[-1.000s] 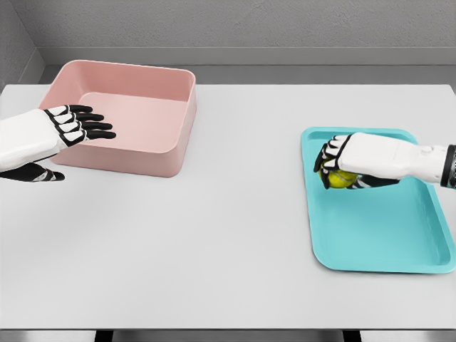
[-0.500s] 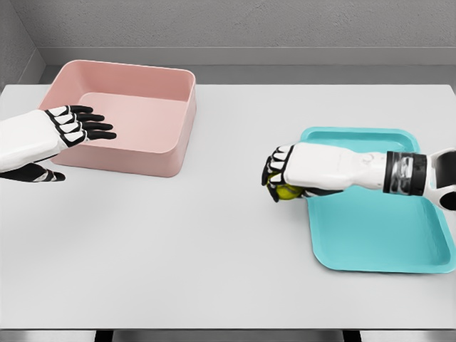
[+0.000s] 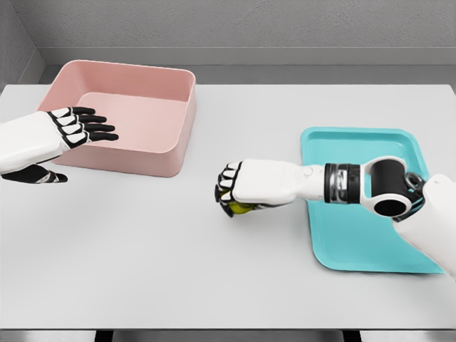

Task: Put the tennis from the blue tray into the pink basket with both arms

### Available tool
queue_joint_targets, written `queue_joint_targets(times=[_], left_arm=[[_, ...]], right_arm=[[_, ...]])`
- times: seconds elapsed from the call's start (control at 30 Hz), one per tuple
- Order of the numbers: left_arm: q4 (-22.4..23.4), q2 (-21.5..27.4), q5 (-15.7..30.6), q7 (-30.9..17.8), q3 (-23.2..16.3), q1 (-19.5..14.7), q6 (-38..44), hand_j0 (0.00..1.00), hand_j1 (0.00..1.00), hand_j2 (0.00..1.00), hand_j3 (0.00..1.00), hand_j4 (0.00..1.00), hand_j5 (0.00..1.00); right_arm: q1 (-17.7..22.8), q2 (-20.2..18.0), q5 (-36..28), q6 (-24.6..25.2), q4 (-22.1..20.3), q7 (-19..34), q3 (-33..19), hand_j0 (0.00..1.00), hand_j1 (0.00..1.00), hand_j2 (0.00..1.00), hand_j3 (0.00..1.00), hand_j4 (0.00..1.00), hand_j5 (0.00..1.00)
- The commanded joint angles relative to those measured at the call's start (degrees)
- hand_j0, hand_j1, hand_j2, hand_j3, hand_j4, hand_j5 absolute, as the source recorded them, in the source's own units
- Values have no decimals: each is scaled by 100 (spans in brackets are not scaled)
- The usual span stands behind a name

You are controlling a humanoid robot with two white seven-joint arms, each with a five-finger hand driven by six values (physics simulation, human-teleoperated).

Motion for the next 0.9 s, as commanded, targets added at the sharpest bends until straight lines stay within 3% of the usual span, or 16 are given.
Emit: queue_joint_targets(times=[0.0, 0.2, 0.53, 0.6, 0.73, 0.8, 0.87], left_arm=[[-1, 5, 38, 5, 2, 0, 5, 100, 100, 100, 100, 100, 100], [-1, 22, 38, 5, 2, -18, 5, 100, 100, 100, 100, 100, 100], [-1, 5, 38, -3, 2, -9, 5, 100, 100, 100, 100, 100, 100], [-1, 14, 38, 5, 11, -9, 5, 100, 100, 100, 100, 100, 100], [-1, 14, 38, 5, 11, -18, 5, 100, 100, 100, 100, 100, 100], [-1, 5, 38, -3, 19, -18, 5, 100, 100, 100, 100, 100, 100], [-1, 5, 38, 5, 11, -18, 5, 100, 100, 100, 100, 100, 100]], right_arm=[[0, 148, 36, 21, 107, -3, 75, 35, 35, 35, 35, 35, 35], [0, 456, 274, 21, 441, -3, 304, 35, 35, 35, 35, 35, 35], [-18, 491, 309, 21, 547, -12, 392, 38, 38, 38, 38, 38, 38], [-18, 491, 309, 21, 547, -12, 392, 50, 50, 50, 50, 50, 50], [-18, 482, 300, 21, 555, -12, 383, 92, 92, 92, 92, 92, 92], [-9, 465, 309, 21, 564, -12, 365, 99, 99, 99, 99, 99, 99], [-9, 447, 309, 21, 591, -12, 348, 99, 99, 99, 99, 99, 99]])
